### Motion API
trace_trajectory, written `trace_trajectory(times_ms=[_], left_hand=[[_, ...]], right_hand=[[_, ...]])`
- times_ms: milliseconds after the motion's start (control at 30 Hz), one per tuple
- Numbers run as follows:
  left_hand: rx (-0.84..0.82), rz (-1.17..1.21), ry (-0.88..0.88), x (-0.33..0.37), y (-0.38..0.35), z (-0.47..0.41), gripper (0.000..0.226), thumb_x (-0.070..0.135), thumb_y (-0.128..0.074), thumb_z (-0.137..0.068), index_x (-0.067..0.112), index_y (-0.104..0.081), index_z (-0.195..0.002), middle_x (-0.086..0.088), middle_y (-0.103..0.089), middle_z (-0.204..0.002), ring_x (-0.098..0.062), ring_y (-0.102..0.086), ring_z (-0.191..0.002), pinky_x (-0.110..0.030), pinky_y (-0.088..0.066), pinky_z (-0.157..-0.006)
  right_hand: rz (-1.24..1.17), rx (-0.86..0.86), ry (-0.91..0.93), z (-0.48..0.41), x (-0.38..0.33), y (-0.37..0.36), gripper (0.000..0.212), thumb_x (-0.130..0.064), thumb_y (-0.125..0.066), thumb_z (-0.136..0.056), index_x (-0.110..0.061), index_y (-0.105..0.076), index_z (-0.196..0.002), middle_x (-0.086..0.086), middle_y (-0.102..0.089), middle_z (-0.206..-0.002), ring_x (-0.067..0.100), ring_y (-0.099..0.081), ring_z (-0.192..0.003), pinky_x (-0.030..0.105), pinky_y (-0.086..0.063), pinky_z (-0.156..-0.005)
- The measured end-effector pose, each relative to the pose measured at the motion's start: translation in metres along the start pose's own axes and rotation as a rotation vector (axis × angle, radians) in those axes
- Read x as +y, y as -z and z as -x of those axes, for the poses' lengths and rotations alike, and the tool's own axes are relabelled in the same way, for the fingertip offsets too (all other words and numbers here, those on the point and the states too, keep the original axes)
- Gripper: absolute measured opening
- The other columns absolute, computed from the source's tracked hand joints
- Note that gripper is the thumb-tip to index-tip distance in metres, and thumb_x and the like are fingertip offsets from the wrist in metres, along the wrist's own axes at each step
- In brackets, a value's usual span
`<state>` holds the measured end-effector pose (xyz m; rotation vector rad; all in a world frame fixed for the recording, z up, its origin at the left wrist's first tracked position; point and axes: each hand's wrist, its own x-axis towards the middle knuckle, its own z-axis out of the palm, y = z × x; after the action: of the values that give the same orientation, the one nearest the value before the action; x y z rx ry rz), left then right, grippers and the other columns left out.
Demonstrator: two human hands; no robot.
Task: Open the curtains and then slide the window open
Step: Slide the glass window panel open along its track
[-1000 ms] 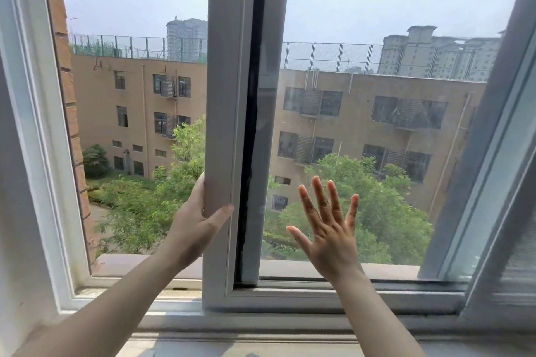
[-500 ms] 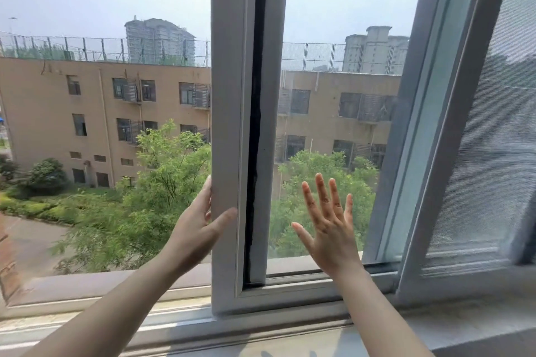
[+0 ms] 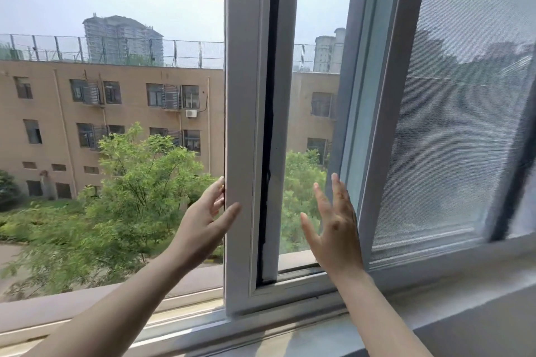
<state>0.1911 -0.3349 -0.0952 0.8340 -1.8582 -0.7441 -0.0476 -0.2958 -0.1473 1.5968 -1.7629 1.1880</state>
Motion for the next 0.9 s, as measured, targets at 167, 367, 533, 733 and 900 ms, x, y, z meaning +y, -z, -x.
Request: trace_trajectory(times_ms=[167,367,533,733,900], left_hand=[[0.006,-0.098,-0.041,0.010,-0.028,-0.021,0.060,0.031,-0.059,-0.089,0.014,-0.038,-0.142,-0.002,-0.055,-0.133,-0.012,-0.057,-0.115,-0.029,-0.045,-0.096],[-0.033,-0.128,-0.087,0.020,-0.065,-0.040,0.056,0.032,-0.063,-0.087,0.012,-0.046,-0.137,0.003,-0.062,-0.122,-0.006,-0.060,-0.105,-0.025,-0.045,-0.093],[-0.063,-0.079,-0.097,0.027,-0.094,-0.055,0.056,0.030,-0.066,-0.085,0.013,-0.049,-0.136,-0.006,-0.061,-0.128,-0.012,-0.064,-0.106,-0.036,-0.050,-0.097],[-0.150,-0.111,-0.104,0.037,-0.133,-0.067,0.064,0.033,-0.061,-0.089,0.009,-0.037,-0.143,-0.004,-0.048,-0.142,-0.006,-0.053,-0.117,-0.024,-0.039,-0.101],[-0.263,-0.242,-0.157,0.044,-0.173,-0.070,0.076,0.037,-0.051,-0.093,0.008,-0.010,-0.150,-0.008,-0.011,-0.159,-0.018,-0.015,-0.146,-0.029,-0.016,-0.117]], right_hand=[[0.016,0.156,-0.032,0.004,0.028,0.022,0.046,-0.037,-0.049,-0.089,-0.010,-0.060,-0.125,0.015,-0.057,-0.130,0.028,-0.053,-0.120,0.045,-0.047,-0.100],[0.023,0.177,-0.088,0.015,0.062,0.041,0.047,-0.035,-0.051,-0.088,-0.009,-0.059,-0.126,0.010,-0.059,-0.120,0.023,-0.053,-0.113,0.035,-0.044,-0.097],[0.041,0.200,-0.122,0.019,0.086,0.058,0.048,-0.038,-0.049,-0.091,-0.007,-0.056,-0.128,0.011,-0.059,-0.121,0.023,-0.054,-0.112,0.030,-0.041,-0.096],[0.042,0.237,-0.163,0.023,0.110,0.069,0.051,-0.035,-0.051,-0.091,-0.005,-0.050,-0.132,0.014,-0.052,-0.134,0.029,-0.047,-0.128,0.044,-0.043,-0.105],[0.068,0.259,-0.192,0.028,0.124,0.072,0.054,-0.037,-0.050,-0.091,-0.004,-0.048,-0.134,0.018,-0.050,-0.137,0.031,-0.045,-0.130,0.044,-0.042,-0.106]])
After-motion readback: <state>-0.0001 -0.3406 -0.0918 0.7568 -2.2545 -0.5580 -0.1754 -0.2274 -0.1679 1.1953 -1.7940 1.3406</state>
